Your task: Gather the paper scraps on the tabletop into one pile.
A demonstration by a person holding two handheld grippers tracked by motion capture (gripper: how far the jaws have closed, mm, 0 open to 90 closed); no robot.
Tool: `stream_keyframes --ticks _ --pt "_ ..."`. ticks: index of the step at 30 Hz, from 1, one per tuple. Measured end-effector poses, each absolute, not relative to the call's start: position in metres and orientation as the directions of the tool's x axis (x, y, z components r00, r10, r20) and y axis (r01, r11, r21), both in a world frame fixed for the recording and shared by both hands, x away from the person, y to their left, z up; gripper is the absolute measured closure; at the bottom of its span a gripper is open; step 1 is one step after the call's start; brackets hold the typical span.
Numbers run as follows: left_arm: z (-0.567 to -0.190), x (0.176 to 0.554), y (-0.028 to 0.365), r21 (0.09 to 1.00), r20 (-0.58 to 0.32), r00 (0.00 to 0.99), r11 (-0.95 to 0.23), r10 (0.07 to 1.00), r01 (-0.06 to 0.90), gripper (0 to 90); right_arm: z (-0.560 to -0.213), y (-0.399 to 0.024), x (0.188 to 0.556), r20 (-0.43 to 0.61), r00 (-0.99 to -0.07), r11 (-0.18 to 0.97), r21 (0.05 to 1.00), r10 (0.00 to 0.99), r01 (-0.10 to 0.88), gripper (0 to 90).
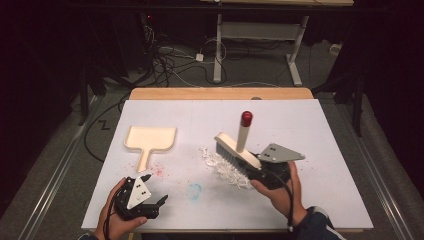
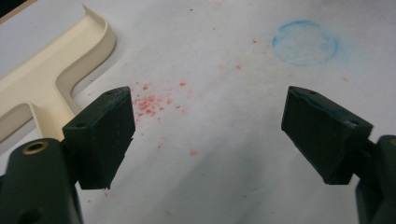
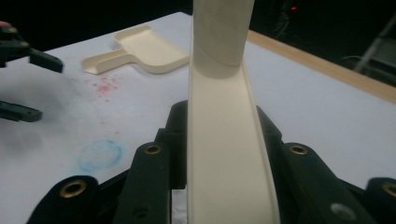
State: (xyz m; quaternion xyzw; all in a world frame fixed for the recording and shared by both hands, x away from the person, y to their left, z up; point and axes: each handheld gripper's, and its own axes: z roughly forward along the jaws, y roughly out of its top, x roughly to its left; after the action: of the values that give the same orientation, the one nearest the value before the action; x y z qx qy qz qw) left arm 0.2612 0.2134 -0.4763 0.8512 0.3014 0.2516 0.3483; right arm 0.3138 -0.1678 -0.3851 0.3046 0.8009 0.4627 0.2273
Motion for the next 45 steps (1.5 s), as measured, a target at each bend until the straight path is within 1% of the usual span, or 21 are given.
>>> stream_keyframes --ticks 3,6,8,9,12,14,17,19,21,23,25,29,31,35,37,41,45 --pt "-0.476 0.261 0.213 0.744 0.22 0.692 -0.577 0.687 0.336 16.3 -0.385 -0.191 0.31 -0.119 -0.662 0.395 0.873 0.74 0.285 68.5" --pt "-0.475 0.26 0.212 0.744 0.224 0.693 -0.579 0.685 0.333 16.4 -0.395 -0.21 0.31 -0.171 -0.604 0.425 0.852 0.778 0.305 68.6" --pt "-0.475 0.26 0.211 0.744 0.224 0.693 -0.58 0.685 0.332 16.4 -0.403 -0.221 0.311 -0.185 -0.582 0.435 0.84 0.792 0.326 68.6" --pt "-0.475 0.26 0.211 0.744 0.224 0.694 -0.58 0.684 0.332 16.4 -0.408 -0.227 0.311 -0.173 -0.566 0.428 0.831 0.806 0.355 68.6" --pt "-0.475 0.26 0.211 0.741 0.224 0.696 -0.583 0.682 0.333 16.4 -0.418 -0.239 0.31 -0.18 -0.543 0.435 0.812 0.82 0.389 68.6" --pt "-0.475 0.26 0.211 0.742 0.225 0.697 -0.584 0.681 0.331 16.4 -0.423 -0.245 0.308 -0.166 -0.505 0.409 0.81 0.847 0.421 68.5" --pt "-0.476 0.261 0.211 0.74 0.225 0.699 -0.585 0.679 0.331 16.4 -0.431 -0.249 0.305 -0.117 -0.503 0.38 0.803 0.856 0.46 68.6" --pt "-0.476 0.261 0.21 0.741 0.222 0.7 -0.584 0.679 0.332 16.4 -0.436 -0.243 0.304 -0.076 -0.528 0.367 0.801 0.846 0.473 68.6" --pt "-0.476 0.261 0.208 0.735 0.226 0.704 -0.592 0.673 0.33 16.4 -0.438 -0.229 0.301 -0.081 -0.535 0.375 0.8 0.841 0.468 68.4" --pt "-0.476 0.261 0.207 0.736 0.225 0.708 -0.593 0.669 0.327 16.5 -0.443 -0.214 0.3 -0.05 -0.553 0.362 0.803 0.832 0.473 67.7" --pt "-0.476 0.262 0.207 0.738 0.222 0.709 -0.591 0.669 0.327 16.5 -0.446 -0.197 0.3 -0.076 -0.546 0.375 0.804 0.835 0.462 67.3" --pt "-0.477 0.262 0.207 0.739 0.219 0.712 -0.589 0.668 0.326 16.5 -0.449 -0.17 0.306 -0.086 -0.548 0.373 0.817 0.832 0.439 67.6" --pt "-0.477 0.262 0.207 0.739 0.219 0.714 -0.591 0.665 0.323 16.5 -0.449 -0.158 0.31 -0.074 -0.541 0.355 0.827 0.838 0.437 67.8" --pt "-0.477 0.263 0.207 0.736 0.219 0.718 -0.595 0.66 0.323 16.6 -0.449 -0.139 0.319 -0.079 -0.535 0.329 0.859 0.841 0.391 68.3" --pt "-0.478 0.263 0.207 0.736 0.218 0.72 -0.595 0.659 0.323 16.6 -0.448 -0.133 0.325 -0.079 -0.527 0.317 0.87 0.846 0.378 68.5" --pt "-0.478 0.262 0.207 0.734 0.218 0.719 -0.596 0.66 0.324 16.7 -0.444 -0.134 0.333 -0.128 -0.52 0.339 0.879 0.844 0.335 68.5" --pt "-0.478 0.261 0.208 0.732 0.219 0.715 -0.597 0.664 0.329 16.7 -0.431 -0.155 0.339 -0.089 -0.527 0.291 0.904 0.845 0.314 68.5"
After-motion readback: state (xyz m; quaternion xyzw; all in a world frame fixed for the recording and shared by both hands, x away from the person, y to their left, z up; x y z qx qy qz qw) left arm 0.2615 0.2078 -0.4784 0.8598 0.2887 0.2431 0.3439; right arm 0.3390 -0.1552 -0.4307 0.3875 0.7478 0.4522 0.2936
